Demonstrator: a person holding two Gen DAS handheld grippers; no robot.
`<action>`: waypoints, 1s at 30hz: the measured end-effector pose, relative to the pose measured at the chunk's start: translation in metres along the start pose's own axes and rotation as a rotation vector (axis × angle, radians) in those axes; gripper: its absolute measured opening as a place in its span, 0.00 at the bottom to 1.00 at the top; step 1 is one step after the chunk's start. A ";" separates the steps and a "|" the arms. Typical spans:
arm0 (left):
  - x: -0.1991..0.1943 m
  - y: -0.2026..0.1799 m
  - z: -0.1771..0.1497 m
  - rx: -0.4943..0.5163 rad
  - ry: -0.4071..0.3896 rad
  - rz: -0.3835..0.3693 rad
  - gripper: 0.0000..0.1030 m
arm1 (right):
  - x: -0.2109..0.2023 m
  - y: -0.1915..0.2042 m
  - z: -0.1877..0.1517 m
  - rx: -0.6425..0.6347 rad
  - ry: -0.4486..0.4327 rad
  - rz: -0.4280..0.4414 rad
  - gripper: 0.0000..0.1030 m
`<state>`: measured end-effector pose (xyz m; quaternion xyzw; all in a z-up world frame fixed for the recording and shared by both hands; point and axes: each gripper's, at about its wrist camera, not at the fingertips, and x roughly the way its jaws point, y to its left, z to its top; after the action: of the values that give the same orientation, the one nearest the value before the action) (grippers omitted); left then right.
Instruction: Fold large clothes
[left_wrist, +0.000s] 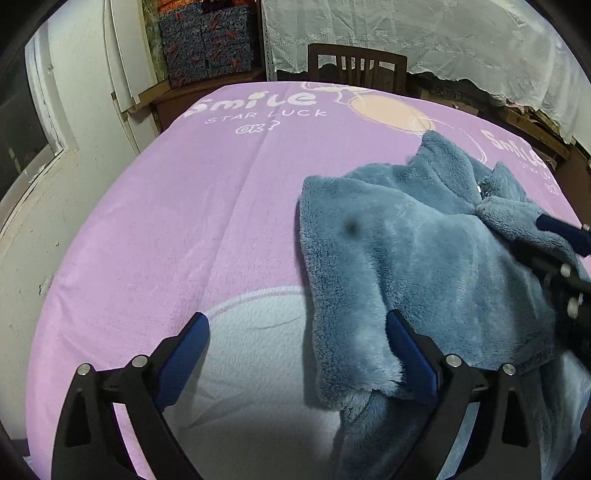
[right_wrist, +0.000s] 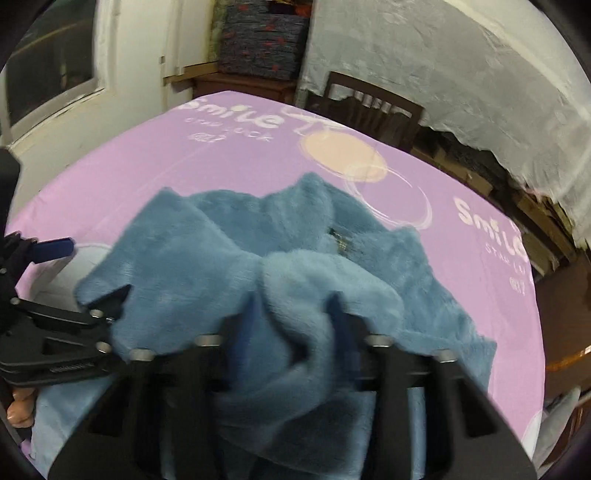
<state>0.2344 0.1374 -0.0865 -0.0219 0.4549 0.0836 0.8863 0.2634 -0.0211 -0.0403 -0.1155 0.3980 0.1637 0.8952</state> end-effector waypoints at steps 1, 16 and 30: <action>-0.001 -0.001 -0.001 0.003 -0.003 0.004 0.94 | -0.007 -0.017 -0.005 0.080 -0.008 0.043 0.12; -0.002 0.001 -0.003 -0.022 -0.013 -0.008 0.95 | -0.018 -0.145 -0.083 0.735 -0.039 0.461 0.07; -0.009 0.009 -0.001 -0.043 -0.027 -0.048 0.95 | -0.034 -0.157 -0.098 0.626 -0.053 0.239 0.26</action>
<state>0.2271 0.1446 -0.0789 -0.0508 0.4402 0.0726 0.8935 0.2362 -0.2053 -0.0676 0.2169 0.4161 0.1405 0.8718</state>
